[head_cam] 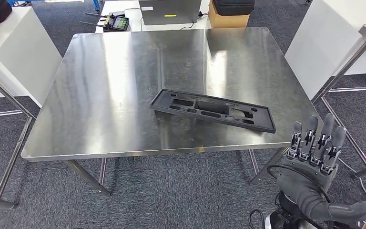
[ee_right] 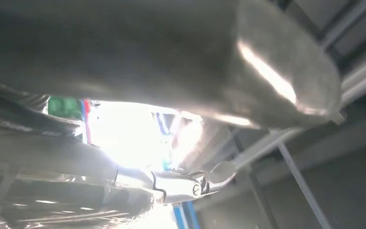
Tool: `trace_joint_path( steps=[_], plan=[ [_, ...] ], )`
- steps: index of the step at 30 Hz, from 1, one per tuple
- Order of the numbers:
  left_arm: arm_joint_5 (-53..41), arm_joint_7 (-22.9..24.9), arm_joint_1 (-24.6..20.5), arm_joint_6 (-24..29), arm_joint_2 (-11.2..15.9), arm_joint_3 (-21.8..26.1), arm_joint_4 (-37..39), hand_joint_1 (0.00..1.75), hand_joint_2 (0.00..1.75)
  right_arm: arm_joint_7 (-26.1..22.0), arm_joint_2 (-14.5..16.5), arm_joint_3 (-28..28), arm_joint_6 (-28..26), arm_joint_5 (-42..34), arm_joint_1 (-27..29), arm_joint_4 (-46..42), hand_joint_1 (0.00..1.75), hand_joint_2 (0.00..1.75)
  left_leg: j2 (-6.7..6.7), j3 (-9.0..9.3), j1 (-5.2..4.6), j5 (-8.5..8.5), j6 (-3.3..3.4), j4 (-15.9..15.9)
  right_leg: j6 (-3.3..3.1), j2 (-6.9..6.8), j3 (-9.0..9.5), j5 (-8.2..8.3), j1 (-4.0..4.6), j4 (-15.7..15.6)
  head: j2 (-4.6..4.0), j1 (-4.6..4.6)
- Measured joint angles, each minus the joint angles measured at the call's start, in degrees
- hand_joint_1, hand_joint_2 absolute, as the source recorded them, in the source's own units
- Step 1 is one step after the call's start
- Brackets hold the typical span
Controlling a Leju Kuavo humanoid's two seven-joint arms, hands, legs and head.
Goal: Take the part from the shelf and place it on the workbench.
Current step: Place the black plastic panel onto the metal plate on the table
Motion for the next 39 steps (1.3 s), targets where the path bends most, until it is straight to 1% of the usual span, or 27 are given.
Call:
trace_joint_path(
  steps=[2,4,5,7,8,9,10,11,13,15,18,19,21,23,24,25,26,27,29,31,32,33,34,35,37,38,39],
  plan=[
    [-0.01,0.10,-0.19,-0.01,-0.05,-0.04,0.00,0.00,0.00,-0.01,0.35,-0.38,-0.29,0.02,0.26,0.03,0.00,0.00,-0.19,-0.11,0.07,-0.16,-0.46,0.41,-0.98,0.16,-0.37,-0.20,-0.17,0.03,0.00,-0.12],
    [-0.01,0.20,-0.32,-0.03,-0.05,-0.07,0.00,0.00,0.00,-0.01,0.68,-0.67,-0.38,-0.02,0.34,0.04,0.00,0.00,-0.22,-1.00,0.43,-1.81,-0.77,2.40,-1.96,0.17,-0.53,-0.13,-0.32,0.05,0.00,-0.29],
    [-0.01,0.21,-0.37,-0.04,-0.05,-0.08,0.00,0.00,0.00,-0.01,0.83,-0.80,-0.38,-0.04,0.35,0.04,0.00,0.00,-0.22,-2.11,0.54,-3.51,-0.90,4.92,-2.42,0.15,-0.62,-0.03,-0.23,0.01,0.01,-0.32],
    [-0.01,0.24,-0.41,-0.05,-0.04,-0.09,0.00,0.00,0.00,-0.01,1.07,-1.14,-0.37,-0.06,0.42,0.04,0.00,0.00,-0.23,-5.77,0.52,-7.71,-0.97,12.83,-3.10,0.09,-0.98,0.16,0.20,0.01,0.01,-0.36],
    [-0.01,0.26,-0.39,-0.05,-0.04,-0.09,0.00,0.00,0.00,-0.01,1.15,-1.29,-0.37,-0.06,0.49,0.05,0.00,0.00,-0.24,-7.34,0.50,-8.88,-0.92,16.13,-3.30,0.06,-1.19,0.28,0.44,0.02,0.00,-0.37],
    [-0.01,0.27,-0.38,-0.05,-0.04,-0.09,0.00,0.00,0.00,-0.01,1.22,-1.44,-0.37,-0.05,0.56,0.06,0.00,0.00,-0.24,-8.13,0.48,-9.00,-0.75,17.81,-3.50,0.04,-1.38,0.41,0.68,0.03,0.00,-0.37],
    [-0.01,0.28,-0.38,-0.07,-0.05,-0.09,0.00,0.00,0.00,-0.01,1.29,-1.55,-0.38,-0.02,0.61,0.07,0.00,0.00,-0.24,-7.71,0.44,-7.92,-0.45,17.10,-3.65,0.04,-1.50,0.54,0.90,0.03,0.00,-0.37],
    [-0.01,0.29,-0.39,-0.09,-0.05,-0.10,0.00,0.00,0.00,-0.01,1.38,-1.63,-0.39,0.02,0.64,0.08,0.00,0.00,-0.25,-6.15,0.33,-6.06,0.00,14.25,-3.76,0.05,-1.56,0.65,1.08,0.03,0.01,-0.37],
    [-0.02,0.29,-0.50,-0.13,0.02,-0.15,-0.01,0.00,0.00,-0.01,1.55,-1.75,-0.40,0.11,0.67,0.08,0.00,0.00,-0.26,-1.67,-0.13,-2.71,1.11,6.27,-3.69,0.08,-1.58,0.88,1.32,0.03,0.00,-0.34],
    [-0.06,0.29,-0.63,-0.15,0.06,-0.28,-0.02,0.00,0.00,-0.01,1.61,-1.88,-0.41,0.19,0.69,0.08,0.00,0.00,-0.18,0.60,-0.74,-1.47,1.66,1.92,-3.21,0.04,-1.61,1.19,1.38,0.03,0.00,-0.37],
    [-0.09,0.39,-0.69,-0.13,0.05,-0.47,-0.02,0.00,0.00,-0.01,1.75,-2.10,-0.43,0.27,0.74,0.07,0.00,0.00,-0.05,0.41,-1.06,-0.61,1.83,0.82,-2.12,-0.13,-1.95,1.69,1.36,-0.05,0.00,-0.48],
    [-0.09,0.43,-0.73,-0.12,0.04,-0.55,-0.01,0.00,0.00,-0.01,1.80,-2.28,-0.43,0.27,0.76,0.07,0.00,0.00,0.02,0.25,-0.95,-0.10,2.01,0.44,-1.98,-0.18,-2.42,1.11,1.40,0.64,-0.01,-0.42],
    [-0.09,0.50,-0.81,-0.10,-0.01,-0.76,-0.01,0.00,0.00,0.00,1.82,-2.71,-0.43,0.29,0.85,0.09,0.00,0.00,0.24,-0.33,-0.76,0.87,2.45,-0.06,-2.34,-0.24,-4.55,-2.05,1.35,5.29,0.00,-0.26],
    [-0.09,0.53,-0.82,-0.09,-0.02,-0.92,-0.01,0.00,0.00,0.00,1.84,-2.99,-0.44,0.30,1.01,0.17,0.00,0.00,0.36,-1.26,-0.88,1.50,2.71,-0.03,-2.59,-0.24,-7.21,-5.76,1.20,12.62,0.01,-0.15],
    [-0.09,0.55,-0.80,-0.09,-0.03,-0.95,-0.01,0.00,0.00,-0.01,1.84,-3.09,-0.44,0.29,1.09,0.23,0.00,0.00,0.42,-1.69,-0.93,1.80,2.67,0.00,-2.37,-0.25,-7.70,-6.62,1.15,14.87,0.01,-0.14],
    [-0.09,0.56,-0.79,-0.09,-0.04,-0.97,-0.01,0.00,0.00,-0.01,1.84,-3.19,-0.44,0.28,1.14,0.27,0.00,0.00,0.46,-2.06,-0.96,2.07,2.60,0.03,-1.95,-0.26,-7.13,-6.59,1.11,15.10,0.01,-0.11],
    [-0.09,0.58,-0.79,-0.09,-0.07,-0.98,0.00,0.00,0.00,-0.01,1.84,-3.26,-0.44,0.25,1.15,0.31,0.00,0.00,0.48,-2.32,-0.97,2.29,2.50,0.04,-1.43,-0.27,-5.38,-5.75,1.07,12.98,0.01,-0.09],
    [-0.09,0.61,-0.80,-0.09,-0.09,-1.01,0.00,0.00,0.00,-0.01,1.85,-3.32,-0.44,0.20,1.15,0.32,0.00,0.00,0.49,-2.49,-0.97,2.46,2.37,0.07,-0.95,-0.31,-2.69,-4.52,1.03,9.01,0.01,-0.08],
    [-0.09,0.67,-0.83,-0.06,-0.11,-1.03,0.00,0.00,0.00,-0.01,1.90,-3.41,-0.42,0.11,1.10,0.32,0.00,0.00,0.48,-2.83,-1.13,2.73,1.98,0.22,-0.74,-0.37,2.20,-2.77,1.15,1.31,0.01,-0.14],
    [-0.09,0.79,-0.88,0.00,-0.13,-1.04,0.00,0.00,0.00,0.00,2.00,-3.74,-0.39,0.09,1.06,0.32,0.00,0.00,0.46,-3.20,-1.34,3.07,1.41,0.50,-1.33,-0.35,3.55,-2.29,1.51,-1.53,0.00,-0.21],
    [-0.09,0.84,-0.91,0.03,-0.13,-1.05,0.00,0.00,0.00,0.01,2.05,-3.94,-0.38,0.09,1.08,0.32,0.00,0.00,0.43,-3.36,-1.39,3.31,1.09,0.58,-1.71,-0.33,3.31,-1.98,1.60,-1.47,0.00,-0.24],
    [-0.09,0.89,-0.91,0.05,-0.11,-1.07,0.00,0.00,0.00,0.01,2.09,-4.15,-0.38,0.08,1.06,0.32,0.00,0.00,0.35,-3.59,-1.33,3.25,0.77,0.82,-2.15,-0.37,3.06,-1.79,1.25,-1.69,0.00,-0.21],
    [-0.09,0.92,-0.91,0.05,-0.10,-1.07,0.00,0.00,0.00,0.01,2.11,-4.28,-0.38,0.08,1.07,0.32,0.00,0.00,0.23,-3.96,-1.25,2.62,0.43,1.43,-2.69,-0.42,2.89,-1.48,0.91,-1.75,0.00,-0.26],
    [-0.10,0.94,-0.91,0.07,-0.10,-1.08,0.00,0.00,0.00,0.01,2.17,-4.38,-0.38,0.08,1.06,0.32,0.00,0.00,0.11,-4.64,-1.12,1.16,0.12,2.97,-3.26,-0.47,2.65,-1.13,0.59,-1.86,0.01,-0.35],
    [-0.13,0.98,-0.91,0.08,-0.12,-1.09,0.00,0.00,0.00,0.01,2.37,-4.51,-0.38,0.09,1.06,0.32,0.00,0.00,-0.07,-7.01,-0.77,-3.52,-0.48,9.29,-4.08,-0.59,1.92,-0.51,0.48,-1.88,0.00,-0.51],
    [-0.14,1.01,-0.91,0.08,-0.14,-1.10,0.00,0.00,0.00,0.00,2.46,-4.57,-0.38,0.09,1.07,0.33,0.00,0.00,-0.08,-8.27,-0.61,-5.57,-0.74,13.02,-4.23,-0.63,1.48,-0.23,0.55,-1.81,0.01,-0.55],
    [-0.14,1.02,-0.89,0.08,-0.14,-1.10,0.00,0.00,0.00,0.00,2.51,-4.62,-0.38,0.09,1.11,0.33,0.00,0.00,-0.09,-9.01,-0.46,-6.69,-0.95,15.73,-4.22,-0.67,1.04,0.03,0.60,-1.73,0.00,-0.54]
  ],
)
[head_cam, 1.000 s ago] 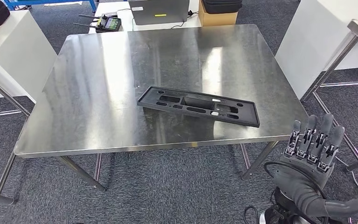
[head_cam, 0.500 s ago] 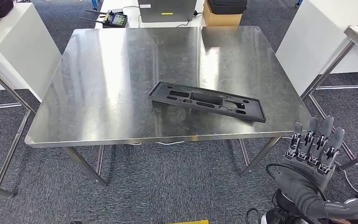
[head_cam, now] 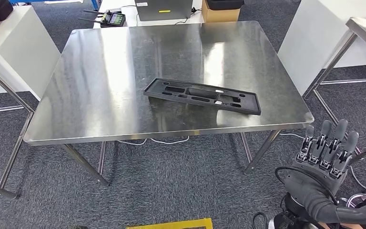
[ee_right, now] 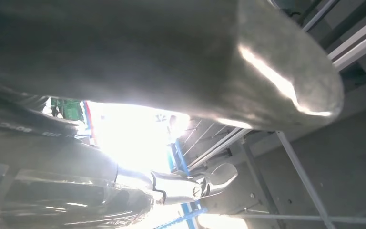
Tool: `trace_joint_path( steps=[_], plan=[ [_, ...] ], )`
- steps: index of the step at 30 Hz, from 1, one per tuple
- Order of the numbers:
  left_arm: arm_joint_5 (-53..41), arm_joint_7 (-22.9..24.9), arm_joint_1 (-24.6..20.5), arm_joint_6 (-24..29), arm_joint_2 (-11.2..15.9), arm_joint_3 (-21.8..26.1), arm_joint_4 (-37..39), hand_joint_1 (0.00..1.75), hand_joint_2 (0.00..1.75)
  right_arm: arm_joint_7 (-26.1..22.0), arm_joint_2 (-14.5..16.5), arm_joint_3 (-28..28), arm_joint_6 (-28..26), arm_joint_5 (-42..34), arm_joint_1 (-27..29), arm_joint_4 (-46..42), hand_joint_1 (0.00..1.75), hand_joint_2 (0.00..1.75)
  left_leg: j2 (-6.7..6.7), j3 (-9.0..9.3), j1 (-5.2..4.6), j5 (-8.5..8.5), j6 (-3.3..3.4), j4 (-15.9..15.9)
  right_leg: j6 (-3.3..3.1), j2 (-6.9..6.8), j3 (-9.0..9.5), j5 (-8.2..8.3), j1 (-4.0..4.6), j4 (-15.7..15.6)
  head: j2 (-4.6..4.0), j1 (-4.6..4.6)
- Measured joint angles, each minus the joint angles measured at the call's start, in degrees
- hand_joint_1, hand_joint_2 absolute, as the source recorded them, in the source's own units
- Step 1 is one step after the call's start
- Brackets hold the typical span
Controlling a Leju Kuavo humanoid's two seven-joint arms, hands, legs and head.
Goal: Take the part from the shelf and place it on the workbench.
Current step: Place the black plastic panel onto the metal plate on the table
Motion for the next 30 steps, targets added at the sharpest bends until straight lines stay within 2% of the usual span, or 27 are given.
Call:
trace_joint_path(
  steps=[1,2,5,6,7,9,10,11,13,14,15,16,17,18,19,20,21,22,25,26,27,28,30],
  plan=[
    [0.00,0.01,0.01,0.00,0.01,0.00,0.00,0.00,0.00,0.00,0.02,-0.05,0.00,0.00,0.04,0.01,0.00,0.00,0.01,0.20,0.16,0.03,-0.15,0.82,0.06,-0.01,-0.42,0.28,0.02,0.10,0.00,-0.02],
    [0.00,0.02,0.01,0.00,0.01,0.00,0.00,0.00,0.00,0.01,0.02,-0.10,0.00,0.00,0.08,0.01,0.00,0.00,0.02,1.56,0.33,1.10,-0.23,-0.66,0.22,0.00,-0.76,0.51,-0.01,0.19,0.00,-0.02],
    [0.00,0.02,-0.18,0.01,0.04,-0.01,0.00,0.00,0.00,0.00,0.04,-0.25,0.00,-0.12,0.09,0.01,0.00,0.00,-0.16,8.83,0.69,4.95,-0.18,-11.79,0.98,0.02,-1.47,1.14,0.05,0.55,0.00,0.00],
    [0.00,0.01,-0.25,0.02,0.04,-0.01,0.00,0.00,0.00,-0.01,0.05,-0.29,0.00,-0.25,0.03,0.01,0.00,0.00,-0.30,10.11,0.61,5.42,0.02,-14.05,1.36,0.01,-1.61,1.38,0.16,0.65,0.00,0.06],
    [0.00,-0.01,-0.32,0.02,0.05,-0.02,0.00,0.00,0.00,0.00,0.06,-0.32,0.00,-0.42,-0.03,0.01,0.00,0.00,-0.45,10.47,0.42,5.48,0.28,-14.96,1.80,0.01,-1.76,1.68,0.24,0.70,0.01,0.10],
    [0.02,-0.04,-0.34,0.02,0.08,-0.02,0.00,0.00,0.00,0.01,0.07,-0.37,0.00,-0.78,-0.16,0.02,0.00,0.00,-0.49,9.87,0.13,6.13,1.17,-15.06,2.80,0.02,-2.10,2.25,0.38,0.62,0.00,0.21],
    [0.03,-0.08,-0.37,0.01,0.08,-0.02,0.00,0.00,0.00,0.02,0.05,-0.44,-0.01,-0.94,-0.19,0.03,0.00,0.00,-0.39,9.52,0.07,6.59,1.71,-15.23,3.09,0.04,-2.57,1.96,0.37,0.99,0.00,0.23],
    [0.04,-0.13,-0.39,-0.01,0.06,-0.02,0.00,0.00,0.00,0.02,0.04,-0.55,0.00,-1.08,-0.22,0.06,0.00,0.00,-0.26,9.05,0.04,7.17,2.36,-15.41,3.07,0.06,-3.33,0.85,0.40,2.20,0.00,0.36],
    [0.04,-0.24,-0.40,-0.04,0.04,-0.02,0.00,0.00,0.00,0.02,0.01,-0.85,-0.02,-1.28,-0.24,0.17,0.00,0.00,-0.01,7.70,-0.14,8.35,3.30,-15.56,2.36,0.08,-5.86,-3.57,0.32,8.28,0.00,0.55],
    [0.04,-0.27,-0.38,-0.04,0.05,-0.02,0.00,0.00,0.00,0.02,0.01,-0.99,-0.03,-1.39,-0.20,0.25,0.00,0.00,0.07,6.92,-0.27,8.89,3.56,-15.53,2.10,0.08,-7.17,-5.82,0.32,12.31,0.00,0.65],
    [0.04,-0.28,-0.35,-0.04,0.07,-0.02,0.00,0.00,0.00,0.02,-0.01,-1.10,-0.04,-1.49,-0.15,0.34,0.00,0.00,0.14,6.16,-0.40,9.43,3.67,-15.51,2.13,0.08,-8.01,-7.27,0.31,15.70,0.01,0.65],
    [0.04,-0.29,-0.34,-0.04,0.08,-0.02,0.00,0.00,0.00,0.02,-0.03,-1.20,-0.04,-1.57,-0.11,0.44,0.00,0.00,0.18,5.43,-0.53,9.96,3.71,-15.47,2.44,0.08,-7.97,-7.66,0.32,17.48,0.01,0.66],
    [0.04,-0.29,-0.34,-0.04,0.07,-0.02,0.00,0.00,0.00,0.02,-0.06,-1.28,-0.05,-1.63,-0.09,0.52,0.00,0.00,0.20,4.76,-0.68,10.48,3.69,-15.44,2.90,0.08,-6.78,-7.05,0.35,17.05,0.00,0.67],
    [0.03,-0.29,-0.34,-0.04,0.05,-0.03,0.00,0.00,0.00,0.02,-0.09,-1.35,-0.05,-1.66,-0.09,0.58,0.00,0.00,0.19,4.17,-0.84,10.97,3.66,-15.42,3.28,0.08,-4.47,-5.88,0.42,14.44,0.00,0.67],
    [0.01,-0.29,-0.35,-0.04,0.03,-0.04,0.00,0.00,0.00,0.02,-0.11,-1.39,-0.05,-1.67,-0.11,0.62,0.00,0.00,0.18,3.69,-0.97,11.46,3.58,-15.39,3.39,0.08,-1.38,-4.79,0.54,10.33,0.00,0.67],
    [-0.01,-0.29,-0.36,-0.04,0.01,-0.05,0.00,0.00,0.00,0.02,-0.12,-1.43,-0.05,-1.67,-0.14,0.62,0.00,0.00,0.16,3.39,-1.06,11.81,3.52,-15.37,3.35,0.07,1.22,-4.02,0.64,6.64,0.00,0.66],
    [-0.02,-0.29,-0.38,-0.04,-0.02,-0.06,0.00,0.00,0.00,0.02,-0.12,-1.43,-0.05,-1.68,-0.16,0.62,0.00,0.00,0.15,3.23,-1.10,12.04,3.48,-15.36,3.20,0.07,3.07,-3.69,0.72,3.96,0.01,0.66],
    [-0.02,-0.29,-0.39,-0.04,-0.03,-0.07,0.00,0.00,0.00,0.02,-0.12,-1.43,-0.05,-1.68,-0.17,0.62,0.00,0.00,0.15,3.19,-1.10,12.15,3.45,-15.35,3.04,0.07,3.97,-3.68,0.78,2.64,0.01,0.66],
    [-0.02,-0.29,-0.38,-0.04,-0.04,-0.07,0.00,0.00,0.00,0.02,-0.12,-1.43,-0.05,-1.68,-0.18,0.62,0.00,0.00,0.15,3.18,-1.10,12.16,3.45,-15.35,3.02,0.07,4.07,-3.71,0.79,2.50,0.01,0.66],
    [-0.02,-0.29,-0.38,-0.04,-0.06,-0.07,0.00,0.00,0.00,0.02,-0.11,-1.43,-0.05,-1.69,-0.21,0.62,0.00,0.00,0.14,3.07,-1.20,12.29,3.35,-15.33,2.86,0.05,4.73,-3.93,0.98,1.37,0.01,0.66],
    [-0.02,-0.30,-0.38,-0.04,-0.09,-0.08,0.00,0.00,0.00,0.02,-0.11,-1.44,-0.05,-1.73,-0.23,0.63,0.00,0.00,0.17,2.96,-1.28,12.60,3.13,-15.34,2.67,0.04,5.04,-4.04,1.19,0.34,0.00,0.63],
    [-0.02,-0.30,-0.37,-0.04,-0.08,-0.08,0.00,0.00,0.00,0.02,-0.07,-1.48,-0.06,-1.82,-0.27,0.64,0.00,0.00,0.07,2.39,-1.25,11.91,2.57,-14.57,1.87,-0.07,4.99,-3.58,1.02,-0.79,0.00,0.55],
    [-0.02,-0.31,-0.34,-0.04,-0.03,-0.09,0.00,0.00,0.00,0.02,0.01,-1.56,-0.08,-1.99,-0.28,0.69,0.00,0.00,-0.12,0.06,-0.73,6.50,1.03,-7.69,0.35,-0.30,3.29,-1.61,0.54,-1.70,0.00,0.31]
  ],
)
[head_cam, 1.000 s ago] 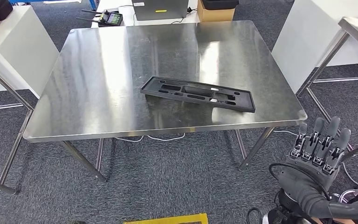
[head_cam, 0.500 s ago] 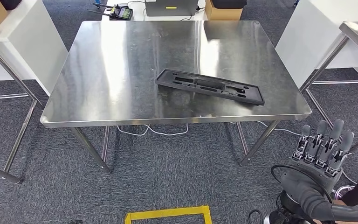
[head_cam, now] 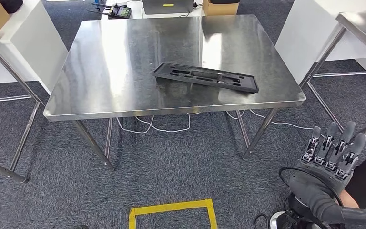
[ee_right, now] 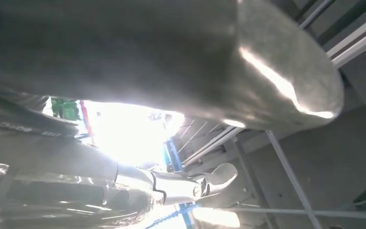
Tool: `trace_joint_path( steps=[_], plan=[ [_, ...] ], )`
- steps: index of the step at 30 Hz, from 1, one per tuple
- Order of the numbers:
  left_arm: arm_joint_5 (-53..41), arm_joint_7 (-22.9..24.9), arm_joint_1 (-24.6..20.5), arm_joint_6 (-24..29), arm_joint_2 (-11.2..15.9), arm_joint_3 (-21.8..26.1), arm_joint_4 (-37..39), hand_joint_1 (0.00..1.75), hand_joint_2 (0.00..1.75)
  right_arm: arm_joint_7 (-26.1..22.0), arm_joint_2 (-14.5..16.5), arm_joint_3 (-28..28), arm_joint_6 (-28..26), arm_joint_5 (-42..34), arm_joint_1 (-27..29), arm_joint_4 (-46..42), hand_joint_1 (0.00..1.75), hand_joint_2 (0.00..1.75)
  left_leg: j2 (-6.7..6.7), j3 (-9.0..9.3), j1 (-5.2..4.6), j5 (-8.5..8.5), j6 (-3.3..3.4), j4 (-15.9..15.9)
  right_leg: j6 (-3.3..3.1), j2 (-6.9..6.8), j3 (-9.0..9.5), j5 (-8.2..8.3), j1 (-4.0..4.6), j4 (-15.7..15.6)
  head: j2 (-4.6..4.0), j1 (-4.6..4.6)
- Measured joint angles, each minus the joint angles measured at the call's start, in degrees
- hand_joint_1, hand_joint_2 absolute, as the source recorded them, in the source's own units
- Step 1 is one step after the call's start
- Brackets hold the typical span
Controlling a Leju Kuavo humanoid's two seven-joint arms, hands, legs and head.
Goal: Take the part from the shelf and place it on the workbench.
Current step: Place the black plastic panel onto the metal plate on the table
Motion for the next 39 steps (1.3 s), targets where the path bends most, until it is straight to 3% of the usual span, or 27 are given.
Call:
trace_joint_path(
  steps=[1,2,3,5,7,9,11,12,14,16,17,19,20,21,23,24,25,26,27,28,31,32,33,34,36,38,39],
  plan=[
    [0.00,0.00,0.02,0.00,0.04,0.00,0.00,0.00,0.00,0.00,0.04,-0.04,-0.01,-0.05,0.00,0.03,0.00,0.00,-0.13,-1.17,0.41,-3.02,-0.73,4.44,-0.57,-0.12,-1.05,1.20,-0.36,0.01,0.00,-0.10],
    [0.00,0.00,0.02,0.00,0.03,0.00,0.00,0.00,0.00,0.00,0.04,-0.05,-0.01,-0.05,0.04,0.07,0.00,0.00,-0.12,-1.57,0.79,-4.57,-1.20,7.96,-0.43,-0.15,-1.96,1.92,-0.39,0.17,0.00,-0.16],
    [0.00,0.00,0.02,0.00,0.04,-0.01,0.00,0.00,0.00,0.00,0.04,-0.07,-0.03,-0.05,0.05,0.10,0.00,0.00,-0.11,-0.79,1.14,-3.80,-1.57,8.61,-0.17,-0.16,-2.74,2.43,-0.51,0.46,0.00,-0.18],
    [-0.10,0.00,-0.03,0.00,0.05,-0.08,0.00,0.00,0.00,0.00,0.04,-0.12,-0.15,-0.05,0.04,0.14,0.00,0.00,-0.10,3.79,1.93,-0.91,-2.40,3.46,0.42,-0.18,-4.50,3.06,-0.87,1.60,-0.01,-0.19],
    [-0.35,0.02,-0.18,0.00,-0.02,-0.20,0.01,0.00,0.00,0.08,0.06,-0.19,-0.34,-0.07,-0.06,0.10,0.00,0.00,-0.33,8.43,2.12,-0.67,-2.82,-3.46,1.07,-0.16,-6.08,3.52,-0.85,2.94,0.01,-0.26],
    [-0.59,0.09,-0.29,0.00,-0.07,-0.28,0.02,0.00,0.00,0.18,0.11,-0.23,-0.59,-0.09,-0.10,0.02,0.00,0.00,-0.53,9.30,1.70,-1.51,-2.12,-5.66,2.06,-0.13,-6.84,4.20,-0.52,3.45,0.01,-0.14],
    [-0.73,0.17,-0.33,0.00,-0.11,-0.42,0.03,0.00,0.00,0.20,0.15,-0.33,-0.77,-0.13,0.04,-0.03,0.00,0.00,-0.33,8.23,1.35,-0.60,-0.52,-5.79,3.23,-0.03,-7.28,4.80,-0.40,3.47,0.00,0.02],
    [-0.81,0.24,-0.40,0.00,-0.17,-0.57,0.03,0.00,0.00,0.20,0.15,-0.45,-0.81,-0.15,0.16,-0.04,0.00,0.00,-0.22,7.58,1.19,0.06,0.36,-5.92,3.38,0.06,-7.85,4.11,-0.44,4.08,0.00,0.01],
    [-0.93,0.39,-0.59,0.01,-0.26,-0.95,0.03,0.00,0.00,0.20,0.19,-0.75,-0.83,-0.17,0.37,-0.05,0.00,0.00,0.08,5.92,1.08,1.51,1.70,-6.13,2.61,0.20,-9.76,-0.21,-0.64,8.32,-0.01,0.16],
    [-0.96,0.54,-0.67,0.03,-0.26,-1.20,0.02,0.00,0.00,0.20,0.24,-0.97,-0.84,-0.16,0.53,-0.05,0.00,0.00,0.21,3.99,0.82,3.04,2.10,-6.09,2.04,0.24,-11.52,-5.15,-0.56,15.41,0.00,0.47],
    [-0.96,0.61,-0.68,0.04,-0.26,-1.27,0.02,0.00,0.00,0.20,0.26,-1.02,-0.84,-0.14,0.60,-0.05,0.00,0.00,0.30,2.99,0.67,3.88,2.12,-6.05,2.29,0.25,-11.63,-6.11,-0.52,18.35,0.01,0.51],
    [-0.96,0.70,-0.68,0.05,-0.28,-1.33,0.02,0.00,0.00,0.20,0.30,-1.08,-0.84,-0.06,0.72,-0.05,0.00,0.00,0.46,1.08,0.36,5.51,2.07,-5.97,3.33,0.26,-9.33,-4.44,-0.30,19.45,0.00,0.55],
    [-0.96,0.72,-0.70,0.06,-0.31,-1.35,0.02,0.00,0.00,0.20,0.33,-1.08,-0.84,-0.03,0.75,-0.05,0.00,0.00,0.49,0.18,0.25,6.29,1.99,-5.95,3.62,0.27,-6.74,-3.11,-0.10,17.12,0.00,0.55],
    [-0.96,0.73,-0.73,0.05,-0.35,-1.39,0.02,0.00,0.00,0.20,0.36,-1.08,-0.84,-0.02,0.74,-0.07,0.00,0.00,0.49,-0.55,0.14,7.05,1.83,-5.93,3.39,0.27,-3.37,-2.84,0.12,12.90,-0.01,0.55],
    [-0.96,0.73,-0.85,0.06,-0.40,-1.47,0.02,0.00,0.00,0.24,0.44,-1.08,-0.84,0.03,0.72,-0.20,0.00,0.00,0.49,-1.30,0.02,8.44,1.30,-6.02,2.19,0.28,2.50,-4.32,0.81,4.06,0.00,0.48],
    [-0.96,0.74,-0.89,0.06,-0.42,-1.51,0.02,0.00,0.00,0.26,0.46,-1.08,-0.84,0.05,0.71,-0.27,0.00,0.00,0.51,-1.37,0.04,9.10,0.97,-6.19,1.53,0.28,3.84,-5.21,1.14,1.44,0.00,0.46],
    [-0.96,0.74,-0.91,0.07,-0.42,-1.52,0.02,0.00,0.00,0.28,0.47,-1.09,-0.84,0.09,0.72,-0.33,0.00,0.00,0.52,-1.35,0.09,9.75,0.60,-6.48,1.07,0.28,4.08,-5.24,1.43,0.52,0.00,0.40],
    [-0.96,0.73,-0.88,0.07,-0.41,-1.54,0.02,0.00,0.00,0.30,0.49,-1.11,-0.84,0.14,0.74,-0.34,0.00,0.00,0.52,-1.42,0.22,10.18,0.23,-6.71,0.60,0.24,3.59,-4.66,1.11,0.59,-0.01,0.35],
    [-0.96,0.74,-0.83,0.08,-0.38,-1.54,0.02,0.00,0.00,0.30,0.55,-1.13,-0.84,0.21,0.73,-0.34,0.00,0.00,0.43,-1.74,0.36,9.47,-0.13,-6.41,0.10,0.15,3.08,-3.95,0.83,0.53,0.00,0.31],
    [-0.95,0.74,-0.76,0.08,-0.36,-1.54,0.03,0.00,0.00,0.32,0.64,-1.16,-0.84,0.30,0.75,-0.34,0.00,0.00,0.33,-2.23,0.48,7.52,-0.48,-5.30,-0.49,0.04,2.47,-3.12,0.50,0.44,0.00,0.16],
    [-0.91,0.74,-0.66,0.09,-0.37,-1.55,0.04,0.00,0.00,0.60,0.96,-1.26,-0.90,0.78,0.76,-0.32,0.00,0.00,0.12,-3.99,0.84,-1.81,-1.53,3.85,-1.46,-0.22,0.06,-0.78,0.29,0.46,0.00,-0.14],
    [-0.89,0.74,-0.65,0.09,-0.37,-1.55,0.04,0.00,0.00,0.75,0.99,-1.28,-1.02,1.03,0.78,-0.29,0.00,0.00,0.11,-4.13,0.98,-3.04,-1.89,7.20,-1.40,-0.26,-0.77,-0.05,0.31,0.56,0.00,-0.16],
    [-0.85,0.74,-0.65,0.09,-0.34,-1.55,0.04,0.00,0.00,0.89,1.02,-1.30,-1.29,1.36,0.79,-0.25,0.00,0.00,0.12,-3.70,1.17,-2.70,-2.21,9.40,-1.24,-0.30,-1.68,0.66,0.29,0.77,0.00,-0.16],
    [-0.80,0.74,-0.66,0.11,-0.32,-1.56,0.04,0.00,0.00,1.06,1.05,-1.33,-1.77,1.85,0.80,-0.18,0.00,0.00,0.13,-2.54,1.42,-1.19,-2.49,9.98,-1.01,-0.32,-2.64,1.26,0.22,1.09,0.00,-0.17],
    [-0.70,0.74,-0.68,0.19,-0.31,-1.57,0.04,0.00,0.00,1.66,1.18,-1.50,-3.59,3.38,0.81,0.04,0.00,0.00,0.12,2.47,1.91,1.21,-2.80,5.30,-0.35,-0.36,-4.65,2.08,0.04,2.15,0.00,-0.21],
    [-0.62,0.71,-0.72,0.36,-0.31,-1.59,0.03,0.00,0.00,3.02,1.26,-1.73,-6.73,5.68,0.74,0.77,0.00,0.00,-0.07,7.90,1.88,-0.19,-2.50,-2.24,0.45,-0.43,-6.08,2.63,0.11,3.32,0.00,-0.15],
    [-0.58,0.67,-0.75,0.48,-0.30,-1.60,0.03,0.00,0.00,3.94,1.25,-1.82,-9.02,7.23,0.62,1.71,0.00,0.00,-0.17,9.29,1.71,-1.38,-2.13,-4.75,0.89,-0.49,-6.51,3.00,0.21,3.64,0.00,-0.13]
  ],
)
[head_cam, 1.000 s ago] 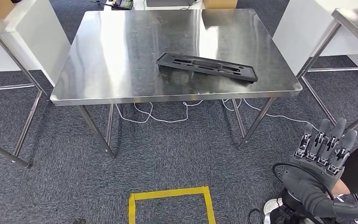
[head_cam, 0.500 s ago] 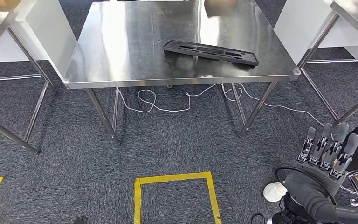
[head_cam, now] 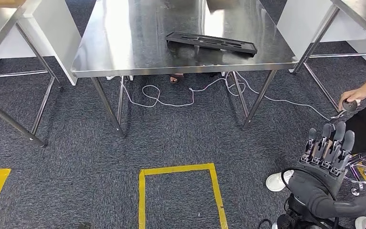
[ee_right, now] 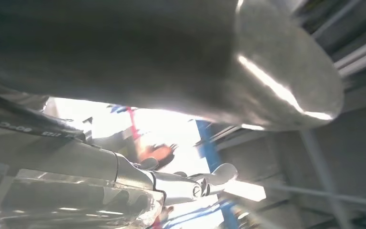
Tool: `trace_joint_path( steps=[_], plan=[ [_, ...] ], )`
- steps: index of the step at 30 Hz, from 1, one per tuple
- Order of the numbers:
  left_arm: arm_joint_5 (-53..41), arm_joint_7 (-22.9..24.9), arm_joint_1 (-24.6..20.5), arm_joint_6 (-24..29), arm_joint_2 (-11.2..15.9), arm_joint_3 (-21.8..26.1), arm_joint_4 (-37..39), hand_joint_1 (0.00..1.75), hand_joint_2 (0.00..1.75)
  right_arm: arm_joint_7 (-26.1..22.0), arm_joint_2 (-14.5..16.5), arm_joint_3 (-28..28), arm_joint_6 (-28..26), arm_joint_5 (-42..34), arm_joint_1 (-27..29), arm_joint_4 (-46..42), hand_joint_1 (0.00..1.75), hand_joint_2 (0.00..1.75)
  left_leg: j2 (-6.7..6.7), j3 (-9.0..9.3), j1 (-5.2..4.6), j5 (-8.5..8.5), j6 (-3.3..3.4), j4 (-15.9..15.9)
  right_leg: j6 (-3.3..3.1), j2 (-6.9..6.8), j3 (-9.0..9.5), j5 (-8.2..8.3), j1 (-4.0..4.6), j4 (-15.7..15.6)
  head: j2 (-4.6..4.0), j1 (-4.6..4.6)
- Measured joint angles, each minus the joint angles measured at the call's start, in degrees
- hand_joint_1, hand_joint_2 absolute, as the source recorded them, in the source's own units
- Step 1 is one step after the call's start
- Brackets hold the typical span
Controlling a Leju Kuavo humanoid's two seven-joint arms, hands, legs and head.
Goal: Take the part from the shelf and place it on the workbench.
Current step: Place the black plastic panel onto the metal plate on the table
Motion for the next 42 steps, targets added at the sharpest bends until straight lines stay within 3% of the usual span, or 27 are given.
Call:
trace_joint_path(
  steps=[3,5,7,8,9,10,12,13,15,16,18,19,21,22,23,24,25,26,27,29,31,33,34,36,38,40,42],
  plan=[
    [0.17,-0.25,0.11,0.26,-0.07,0.00,0.02,0.00,0.00,2.20,-0.73,-0.22,-9.06,5.62,-0.61,6.82,0.00,0.00,0.07,-0.53,-0.35,0.43,2.02,-1.90,1.34,0.00,-1.07,0.83,0.31,0.26,0.00,0.12],
    [0.61,-0.51,0.26,0.55,-0.14,0.01,0.04,0.00,0.00,2.92,-1.92,-0.67,-15.12,10.01,-1.60,14.11,0.00,0.00,0.28,-1.93,-0.33,2.04,3.31,-2.37,1.15,0.22,-2.55,-2.08,0.27,2.88,0.00,0.39],
    [1.22,-0.92,0.44,0.90,-0.11,0.02,0.04,0.00,0.00,3.23,-3.51,-1.56,-22.10,16.24,-3.69,24.30,0.00,0.00,0.42,-3.65,-0.52,3.55,3.82,-2.35,0.69,0.40,-4.21,-6.87,-0.10,8.95,0.00,0.69],
    [1.52,-1.15,0.57,1.01,-0.09,0.02,0.04,0.00,0.00,3.24,-4.42,-2.19,-25.57,19.51,-5.05,30.51,0.00,0.00,0.44,-4.61,-0.61,4.31,3.84,-2.30,0.88,0.45,-4.63,-8.25,-0.24,12.13,0.01,0.71],
    [1.73,-1.34,0.69,1.05,-0.08,0.02,0.04,0.00,0.00,3.33,-5.33,-2.98,-28.38,22.17,-6.54,37.04,0.00,0.00,0.45,-5.59,-0.67,5.08,3.82,-2.24,1.41,0.47,-4.48,-8.41,-0.34,14.36,0.01,0.72],
    [1.91,-1.49,0.81,1.11,-0.07,0.03,0.04,0.00,0.00,3.67,-6.21,-3.92,-30.79,24.37,-8.01,43.71,0.00,0.00,0.44,-6.55,-0.71,5.83,3.73,-2.18,2.14,0.48,-3.45,-7.42,-0.40,14.88,0.01,0.72],
    [2.21,-1.75,1.01,1.24,-0.05,0.04,0.04,0.00,0.00,5.70,-7.89,-5.74,-35.06,28.03,-10.74,56.45,0.00,0.00,0.31,-8.24,-0.72,7.27,3.37,-2.09,3.16,0.49,1.37,-4.92,-0.50,10.36,-0.01,0.74],
    [2.36,-1.90,1.10,1.33,-0.04,0.04,0.03,0.00,0.00,7.38,-8.67,-6.33,-36.79,29.66,-11.85,61.93,0.00,0.00,0.22,-8.86,-0.77,7.93,3.07,-2.03,3.03,0.50,4.75,-4.97,-0.41,5.86,0.00,0.76],
    [2.60,-2.24,1.30,1.44,0.03,0.05,0.01,0.00,0.00,11.73,-9.99,-6.73,-38.49,32.42,-13.46,71.15,0.00,0.00,0.17,-9.37,-0.87,9.17,2.36,-2.16,1.83,0.60,8.96,-6.58,0.09,-1.36,0.01,0.62],
    [2.63,-2.40,1.41,1.44,0.09,0.06,-0.01,0.00,0.00,14.26,-10.52,-6.74,-38.56,33.63,-13.87,75.01,0.00,0.00,0.20,-9.41,-0.88,9.76,2.00,-2.37,1.17,0.64,9.61,-7.13,0.43,-3.08,0.01,0.51],
    [2.63,-2.61,1.71,1.43,0.28,0.07,0.00,0.00,0.00,18.66,-11.11,-6.70,-38.42,35.61,-13.86,81.34,0.00,0.00,0.11,-9.63,-0.76,10.31,1.33,-2.64,0.07,0.51,8.90,-6.36,0.25,-3.51,-0.01,0.41],
    [2.63,-2.63,1.88,1.42,0.38,0.07,0.01,0.00,0.00,20.01,-11.27,-6.67,-38.36,36.30,-13.71,83.66,0.00,0.00,0.05,-10.09,-0.69,9.10,1.05,-1.97,-0.56,0.38,8.39,-5.75,0.01,-3.53,-0.01,0.34],
    [2.62,-2.62,2.07,1.41,0.51,0.07,0.01,0.00,0.00,20.96,-11.40,-6.64,-38.30,37.05,-13.55,87.23,0.00,0.00,0.02,-11.76,-0.55,3.13,0.66,3.15,-1.71,0.19,7.19,-4.35,-0.35,-3.57,0.00,0.10],
    [2.62,-2.62,2.11,1.40,0.52,0.07,0.02,0.00,0.00,21.19,-11.49,-6.63,-38.28,37.21,-13.55,88.57,0.00,0.00,0.03,-12.55,-0.54,-0.20,0.53,7.17,-2.07,0.19,6.49,-3.71,-0.17,-3.53,0.01,-0.02],
    [2.62,-2.61,2.11,1.40,0.55,0.07,0.02,0.00,0.00,21.38,-11.58,-6.63,-38.26,37.33,-13.56,89.77,0.00,0.00,0.03,-13.07,-0.52,-2.37,0.44,11.23,-2.20,0.19,5.81,-3.09,0.01,-3.43,0.01,-0.08],
    [2.61,-2.61,2.11,1.40,0.58,0.07,0.02,0.00,0.00,21.55,-11.69,-6.63,-38.25,37.41,-13.58,90.75,0.00,0.00,0.04,-12.97,-0.53,-2.91,0.42,14.01,-2.17,0.18,5.07,-2.56,0.15,-3.28,0.00,-0.05],
    [2.61,-2.61,2.11,1.40,0.62,0.07,0.02,0.00,0.00,21.69,-11.81,-6.63,-38.23,37.44,-13.60,91.62,0.00,0.00,0.05,-12.01,-0.53,-2.19,0.47,14.95,-2.08,0.17,4.30,-2.10,0.26,-3.07,0.00,-0.07],
    [2.60,-2.61,2.11,1.40,0.64,0.07,0.02,0.00,0.00,21.76,-11.90,-6.63,-38.22,37.47,-13.63,92.33,0.00,0.00,0.05,-10.06,-0.53,-0.77,0.63,13.69,-1.95,0.17,3.56,-1.71,0.32,-2.81,-0.01,-0.07],
    [2.60,-2.61,2.09,1.40,0.68,0.07,0.01,0.00,0.00,21.79,-11.97,-6.63,-38.22,37.48,-13.69,92.90,0.00,0.00,0.02,-7.10,-0.56,0.48,0.90,10.33,-1.80,0.20,2.92,-1.43,0.35,-2.47,0.00,-0.08],
    [2.58,-2.61,2.01,1.40,0.78,0.06,0.00,0.00,0.00,21.79,-12.02,-6.62,-38.22,37.50,-13.86,93.77,0.00,0.00,-0.02,-0.98,-0.78,0.81,1.51,1.86,-1.32,0.23,1.89,-0.95,0.61,-1.70,0.01,-0.04],
    [2.55,-2.62,1.94,1.40,0.84,0.04,-0.01,0.00,0.00,21.80,-12.13,-6.61,-38.22,37.54,-14.05,94.43,0.00,0.00,-0.05,1.62,-1.22,0.06,2.04,-2.50,-0.36,0.20,1.29,-0.28,0.62,-1.32,0.00,-0.02],
    [2.53,-2.63,1.90,1.40,0.83,0.04,0.00,0.00,0.00,21.80,-12.35,-6.61,-38.22,37.56,-14.15,94.98,0.00,0.00,0.11,1.32,-1.27,0.55,2.81,-3.53,0.51,0.32,0.84,-0.06,0.59,-1.01,0.00,-0.02],
    [2.53,-2.62,1.85,1.40,0.81,0.04,0.01,0.00,0.00,21.80,-12.41,-6.61,-38.22,37.56,-14.15,95.22,0.00,0.00,0.23,1.00,-1.18,1.01,3.35,-3.94,0.53,0.45,0.24,-1.05,0.63,0.00,-0.01,0.08],
    [2.53,-2.61,1.73,1.40,0.81,0.04,0.02,0.00,0.00,21.81,-12.56,-6.59,-38.21,37.56,-14.18,95.60,0.00,0.00,0.47,-0.01,-1.04,2.16,4.15,-4.26,0.10,0.66,-1.77,-5.30,0.38,5.10,-0.01,0.30],
    [2.53,-2.61,1.73,1.40,0.83,0.05,0.02,0.00,0.00,21.82,-12.70,-6.58,-38.20,37.56,-14.21,95.88,0.00,0.00,0.59,-1.60,-1.13,3.31,4.30,-4.15,0.19,0.73,-3.54,-9.09,-0.05,12.14,0.00,0.46],
    [2.53,-2.61,1.75,1.40,0.82,0.07,0.02,0.00,0.00,21.83,-12.80,-6.59,-38.21,37.56,-14.21,96.09,0.00,0.00,0.72,-3.19,-1.11,4.36,4.08,-3.88,1.49,0.73,-2.88,-8.71,-0.51,14.83,0.00,0.49],
    [2.50,-2.61,1.74,1.40,0.81,0.05,0.02,0.00,0.00,21.83,-12.87,-6.59,-38.22,37.56,-14.27,96.20,0.00,0.00,0.76,-4.75,-0.99,5.22,3.63,-3.34,3.02,0.73,1.46,-5.79,-1.00,9.79,0.00,0.50]
  ],
)
